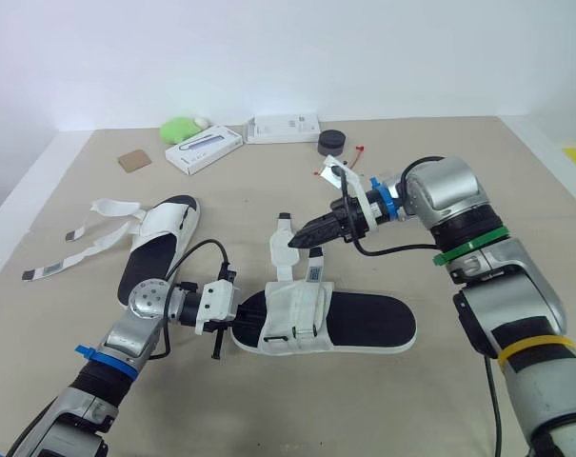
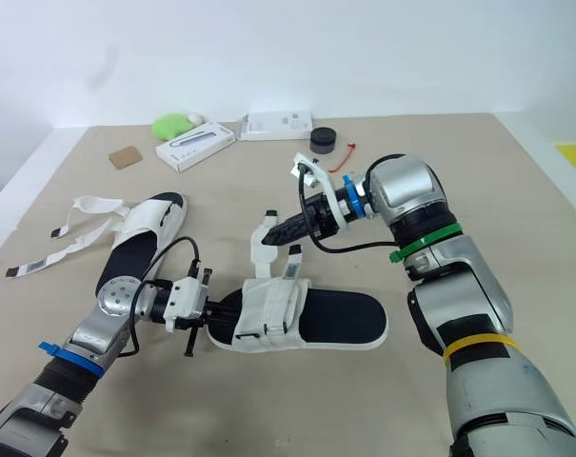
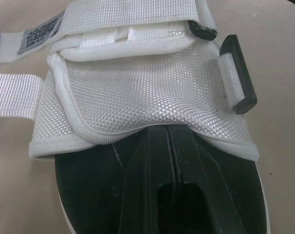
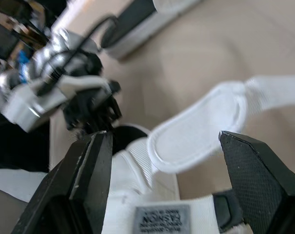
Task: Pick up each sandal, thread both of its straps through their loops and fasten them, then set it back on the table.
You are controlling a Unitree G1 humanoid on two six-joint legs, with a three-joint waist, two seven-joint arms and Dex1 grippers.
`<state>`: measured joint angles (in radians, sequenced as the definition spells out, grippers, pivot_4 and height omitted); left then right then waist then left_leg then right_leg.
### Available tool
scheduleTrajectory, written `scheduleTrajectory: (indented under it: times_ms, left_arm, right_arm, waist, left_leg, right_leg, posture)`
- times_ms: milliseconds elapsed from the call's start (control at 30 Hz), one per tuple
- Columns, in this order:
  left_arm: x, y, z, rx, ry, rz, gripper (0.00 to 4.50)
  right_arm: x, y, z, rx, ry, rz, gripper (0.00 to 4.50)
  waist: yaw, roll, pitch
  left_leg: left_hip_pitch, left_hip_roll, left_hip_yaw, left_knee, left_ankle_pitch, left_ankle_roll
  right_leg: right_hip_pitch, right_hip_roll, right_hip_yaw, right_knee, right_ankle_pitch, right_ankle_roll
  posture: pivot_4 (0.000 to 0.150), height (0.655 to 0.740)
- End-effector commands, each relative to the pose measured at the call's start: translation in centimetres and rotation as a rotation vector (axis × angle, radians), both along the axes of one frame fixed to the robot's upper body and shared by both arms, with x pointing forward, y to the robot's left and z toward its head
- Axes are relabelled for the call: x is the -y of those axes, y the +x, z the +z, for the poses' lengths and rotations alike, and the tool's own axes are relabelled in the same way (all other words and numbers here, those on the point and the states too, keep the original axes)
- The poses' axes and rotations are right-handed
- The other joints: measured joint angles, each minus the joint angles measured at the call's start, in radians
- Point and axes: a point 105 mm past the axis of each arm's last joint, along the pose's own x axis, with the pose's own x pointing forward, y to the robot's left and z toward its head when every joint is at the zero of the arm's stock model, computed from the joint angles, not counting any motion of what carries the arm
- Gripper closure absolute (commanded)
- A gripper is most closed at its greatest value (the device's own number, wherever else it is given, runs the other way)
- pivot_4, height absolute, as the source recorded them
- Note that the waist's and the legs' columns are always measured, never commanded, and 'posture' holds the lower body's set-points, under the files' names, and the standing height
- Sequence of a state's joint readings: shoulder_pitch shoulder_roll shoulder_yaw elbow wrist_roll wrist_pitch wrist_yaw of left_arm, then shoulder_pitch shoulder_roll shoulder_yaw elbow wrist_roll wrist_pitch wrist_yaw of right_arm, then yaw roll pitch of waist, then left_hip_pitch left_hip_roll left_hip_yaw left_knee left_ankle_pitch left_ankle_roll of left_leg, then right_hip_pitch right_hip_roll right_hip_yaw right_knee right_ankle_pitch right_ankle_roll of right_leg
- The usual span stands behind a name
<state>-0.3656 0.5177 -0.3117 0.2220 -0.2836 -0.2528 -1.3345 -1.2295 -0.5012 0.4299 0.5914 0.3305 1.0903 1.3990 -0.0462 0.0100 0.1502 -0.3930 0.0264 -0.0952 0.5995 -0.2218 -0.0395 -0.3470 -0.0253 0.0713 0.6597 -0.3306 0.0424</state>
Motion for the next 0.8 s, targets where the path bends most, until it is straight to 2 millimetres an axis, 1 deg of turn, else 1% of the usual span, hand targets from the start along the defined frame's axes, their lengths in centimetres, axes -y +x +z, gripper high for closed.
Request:
scheduleTrajectory:
  times_ms: [33,167,333,500,800]
  left_arm:
    - [-1.0,-3.7,-7.6,-0.271,0.232,-0.042,4.5]
    - [-1.1,-3.7,-7.7,-0.272,0.235,-0.042,4.5]
    - [-1.0,-3.8,-7.7,-0.271,0.234,-0.042,4.5]
    - [-1.1,-3.8,-7.8,-0.273,0.233,-0.034,4.5]
    - [-1.2,-4.1,-8.0,-0.276,0.234,-0.031,4.5]
  right_arm:
    - [-0.4,0.3,0.5,0.027,0.007,0.015,0.72]
    - [-1.0,0.4,0.3,0.024,0.007,0.03,0.72]
    - [-1.7,0.7,-0.5,0.035,-0.007,0.035,0.72]
    - [-0.9,1.5,1.2,0.044,0.04,-0.003,0.72]
    - [0.2,2.1,0.6,0.032,0.023,-0.037,0.72]
  waist:
    - [0.0,0.0,0.0]
    - [0.0,0.0,0.0]
    - [-0.001,0.0,0.0]
    - [0.0,0.0,0.0]
    - [0.0,0.001,-0.001]
  left_leg:
    - [0.0,0.0,0.0,0.001,0.0,0.0]
    - [0.0,0.0,0.0,0.002,0.0,0.0]
    - [0.001,0.0,0.0,0.002,0.0,0.0]
    - [0.001,0.0,0.0,0.003,0.0,0.0]
    - [0.001,0.0,0.0,0.003,0.0,0.0]
  right_leg:
    - [0.0,0.0,0.0,0.001,0.0,0.0]
    - [0.0,0.0,0.0,0.003,0.0,0.0]
    - [0.0,0.0,0.0,0.004,0.0,0.0]
    - [0.0,0.0,0.0,0.005,0.0,0.0]
    - [0.0,0.0,0.0,0.006,0.0,0.0]
  posture:
    - [0.15,0.74]
    - [0.15,0.74]
    - [0.15,0.74]
    - [0.15,0.74]
    - [0.15,0.74]
